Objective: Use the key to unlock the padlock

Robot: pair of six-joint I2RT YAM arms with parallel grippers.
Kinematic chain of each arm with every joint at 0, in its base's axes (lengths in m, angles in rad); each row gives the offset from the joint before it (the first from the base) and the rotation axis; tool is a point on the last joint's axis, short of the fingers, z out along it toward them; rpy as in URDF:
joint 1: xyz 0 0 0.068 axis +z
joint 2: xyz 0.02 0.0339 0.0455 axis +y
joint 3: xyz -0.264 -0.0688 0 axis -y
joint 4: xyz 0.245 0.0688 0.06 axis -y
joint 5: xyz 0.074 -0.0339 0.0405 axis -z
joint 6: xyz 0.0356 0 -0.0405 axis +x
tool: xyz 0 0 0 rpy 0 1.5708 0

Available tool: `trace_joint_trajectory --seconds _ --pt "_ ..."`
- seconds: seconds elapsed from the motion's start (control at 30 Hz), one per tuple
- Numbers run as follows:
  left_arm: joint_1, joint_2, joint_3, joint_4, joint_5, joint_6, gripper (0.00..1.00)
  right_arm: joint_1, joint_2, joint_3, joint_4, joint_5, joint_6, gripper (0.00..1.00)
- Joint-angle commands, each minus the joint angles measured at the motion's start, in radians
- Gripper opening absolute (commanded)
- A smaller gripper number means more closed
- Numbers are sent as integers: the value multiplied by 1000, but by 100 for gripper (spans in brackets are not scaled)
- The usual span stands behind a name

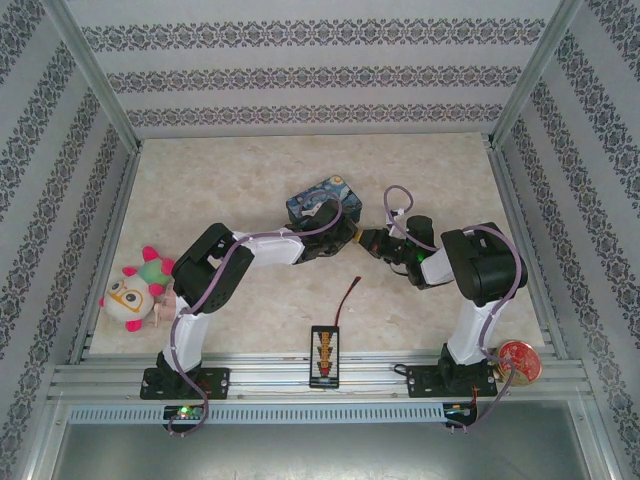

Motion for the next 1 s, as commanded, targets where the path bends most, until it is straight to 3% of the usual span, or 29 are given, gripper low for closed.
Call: trace_joint_trajectory --seconds 0.0,0.53,0.97 --pt "-30 -3 -14 9 56 -44 0 7 -10 0 185 -104 0 0" --pt "-28 -11 -40 31 21 -63 0 7 -74 -170 187 -92 -36 0" --pt "-27 -6 -37 31 27 -64 0 7 -75 -181 178 -65 -42 0"
